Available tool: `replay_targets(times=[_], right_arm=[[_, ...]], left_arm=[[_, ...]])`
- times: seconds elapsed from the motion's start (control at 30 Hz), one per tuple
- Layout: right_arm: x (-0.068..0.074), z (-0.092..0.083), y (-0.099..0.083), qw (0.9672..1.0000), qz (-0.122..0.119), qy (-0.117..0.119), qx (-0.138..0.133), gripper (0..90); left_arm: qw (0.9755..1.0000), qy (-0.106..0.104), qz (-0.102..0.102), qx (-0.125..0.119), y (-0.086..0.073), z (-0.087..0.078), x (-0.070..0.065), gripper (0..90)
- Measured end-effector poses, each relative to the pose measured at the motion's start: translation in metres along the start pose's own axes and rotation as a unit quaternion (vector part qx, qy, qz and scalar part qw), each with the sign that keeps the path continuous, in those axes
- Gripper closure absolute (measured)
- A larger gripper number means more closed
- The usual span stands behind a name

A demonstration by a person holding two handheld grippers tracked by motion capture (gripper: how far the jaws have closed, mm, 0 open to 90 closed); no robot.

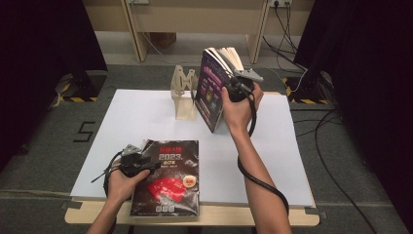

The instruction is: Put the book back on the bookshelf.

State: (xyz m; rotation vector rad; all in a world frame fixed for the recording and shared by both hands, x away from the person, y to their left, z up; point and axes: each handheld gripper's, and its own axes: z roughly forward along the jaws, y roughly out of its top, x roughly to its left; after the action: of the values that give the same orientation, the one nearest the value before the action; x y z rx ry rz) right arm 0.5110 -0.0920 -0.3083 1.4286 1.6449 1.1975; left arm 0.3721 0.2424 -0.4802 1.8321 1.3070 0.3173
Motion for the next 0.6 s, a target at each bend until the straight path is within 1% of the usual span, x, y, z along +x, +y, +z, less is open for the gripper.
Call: replay_targets(times=[0.13,0.2,0.23,0.3,0.37,0.43,0.5,0.57,0.6], right_arm=[[0.004,0.009,0.003,1.0,-0.003,-0.003,0.005,64.2],[0.006,0.011,0.005,1.0,-0.004,-0.002,0.002,64.9],[0.008,0.012,0.005,0.9999,-0.009,-0.004,-0.002,65.0],[0.013,0.013,0.007,0.9999,-0.015,0.004,-0.003,65.3],[0.019,0.015,0.008,0.9996,-0.021,0.017,-0.006,65.5],[0.024,0.017,0.009,0.9994,-0.026,0.023,-0.003,65.3],[0.027,0.022,0.01,0.9993,-0.025,0.028,0.0,65.0],[0.029,0.027,0.011,0.9992,-0.017,0.035,0.008,65.0],[0.03,0.029,0.012,0.9992,-0.017,0.034,0.01,64.9]], left_arm=[[1.0,0.0,0.0,0.001,0.0,0.0,0.0,43.8],[1.0,-0.001,-0.001,-0.001,0.0,0.0,0.001,43.8],[1.0,-0.002,-0.001,-0.001,0.0,0.0,0.001,43.7],[1.0,-0.002,-0.001,-0.001,0.0,0.0,0.002,43.7],[1.0,-0.003,-0.002,-0.001,0.0,0.0,0.001,43.7],[1.0,-0.002,0.0,-0.001,0.0,0.0,0.001,43.8],[1.0,-0.003,0.001,-0.001,0.001,-0.001,0.002,43.8],[1.0,-0.002,0.001,-0.002,0.001,-0.001,0.002,43.7],[1.0,-0.003,0.0,-0.002,0.001,-0.001,0.002,43.8]])
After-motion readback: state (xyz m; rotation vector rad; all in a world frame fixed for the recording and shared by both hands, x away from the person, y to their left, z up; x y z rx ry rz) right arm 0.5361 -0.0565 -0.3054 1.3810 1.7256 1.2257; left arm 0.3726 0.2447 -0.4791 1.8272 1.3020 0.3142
